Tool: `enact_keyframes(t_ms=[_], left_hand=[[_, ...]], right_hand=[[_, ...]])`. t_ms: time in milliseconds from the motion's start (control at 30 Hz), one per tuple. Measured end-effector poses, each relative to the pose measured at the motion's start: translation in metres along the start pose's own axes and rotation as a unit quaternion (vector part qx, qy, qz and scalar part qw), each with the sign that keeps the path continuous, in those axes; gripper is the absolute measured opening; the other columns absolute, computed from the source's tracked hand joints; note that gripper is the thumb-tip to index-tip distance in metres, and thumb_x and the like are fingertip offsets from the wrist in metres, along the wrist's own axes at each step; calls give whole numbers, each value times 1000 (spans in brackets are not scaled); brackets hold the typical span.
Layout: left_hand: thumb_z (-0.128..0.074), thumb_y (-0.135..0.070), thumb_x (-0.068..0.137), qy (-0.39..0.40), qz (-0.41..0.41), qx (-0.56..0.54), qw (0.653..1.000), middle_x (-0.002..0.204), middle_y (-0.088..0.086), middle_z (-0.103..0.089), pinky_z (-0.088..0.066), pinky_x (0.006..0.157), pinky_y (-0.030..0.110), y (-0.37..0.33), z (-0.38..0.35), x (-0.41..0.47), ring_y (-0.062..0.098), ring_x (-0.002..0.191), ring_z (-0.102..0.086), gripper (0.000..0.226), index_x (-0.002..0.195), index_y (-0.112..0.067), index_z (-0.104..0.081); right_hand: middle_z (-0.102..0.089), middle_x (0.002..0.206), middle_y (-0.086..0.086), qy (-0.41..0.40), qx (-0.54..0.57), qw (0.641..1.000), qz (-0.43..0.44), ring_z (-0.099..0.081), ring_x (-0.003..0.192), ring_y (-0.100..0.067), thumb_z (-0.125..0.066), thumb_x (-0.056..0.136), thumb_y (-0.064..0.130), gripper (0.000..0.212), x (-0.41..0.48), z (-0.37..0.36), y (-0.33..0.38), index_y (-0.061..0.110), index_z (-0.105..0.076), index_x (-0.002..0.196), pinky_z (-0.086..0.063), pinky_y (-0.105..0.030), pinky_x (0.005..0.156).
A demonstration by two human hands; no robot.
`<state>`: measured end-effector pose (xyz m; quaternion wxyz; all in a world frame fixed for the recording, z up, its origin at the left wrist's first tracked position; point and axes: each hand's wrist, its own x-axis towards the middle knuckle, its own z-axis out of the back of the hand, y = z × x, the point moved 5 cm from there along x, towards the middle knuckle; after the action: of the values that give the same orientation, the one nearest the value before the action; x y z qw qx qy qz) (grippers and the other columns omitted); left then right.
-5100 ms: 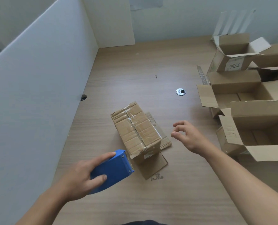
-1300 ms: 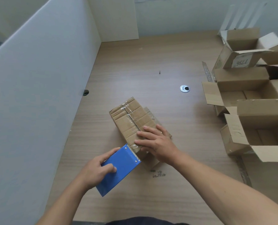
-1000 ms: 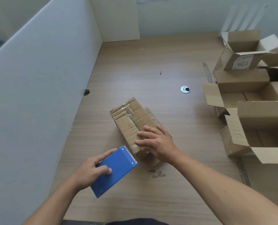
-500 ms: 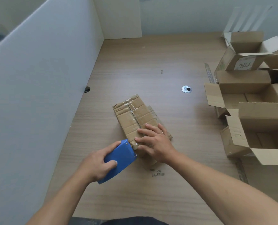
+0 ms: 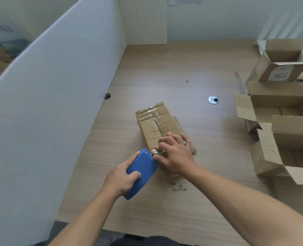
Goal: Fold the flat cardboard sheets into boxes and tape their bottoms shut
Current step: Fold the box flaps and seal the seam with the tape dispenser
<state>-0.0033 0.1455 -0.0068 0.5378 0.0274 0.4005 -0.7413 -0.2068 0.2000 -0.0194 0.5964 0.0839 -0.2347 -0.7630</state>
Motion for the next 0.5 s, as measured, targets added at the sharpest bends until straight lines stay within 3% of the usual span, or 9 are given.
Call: enact_keyframes(t_ms=[267,400,500], left_hand=[[-52,-46,62,17,27,-51,998,107,-21,-67,-51,92,35,-2,2,0,9,95,-62,74,130,-71,-39],[-49,-45,64,9,26,-40,999,105,-19,-67,-52,88,32,-4,8,1,8,93,-61,74,135,-67,-39],[-50,-43,65,7,32,-46,998,114,-16,-65,-51,89,30,-11,14,3,10,99,-60,74,137,-60,-43]], right_hand=[[-51,119,21,-4,-38,999,-5,-28,139,-15,-41,79,70,44,2,0,7,34,-61,94,1,-45,111],[-50,119,22,8,-46,999,-11,-25,139,-12,-38,79,71,45,6,-1,11,35,-59,96,2,-45,111],[-50,118,21,3,-49,999,-14,-26,138,-12,-46,83,66,37,11,1,15,34,-59,96,1,-46,111]])
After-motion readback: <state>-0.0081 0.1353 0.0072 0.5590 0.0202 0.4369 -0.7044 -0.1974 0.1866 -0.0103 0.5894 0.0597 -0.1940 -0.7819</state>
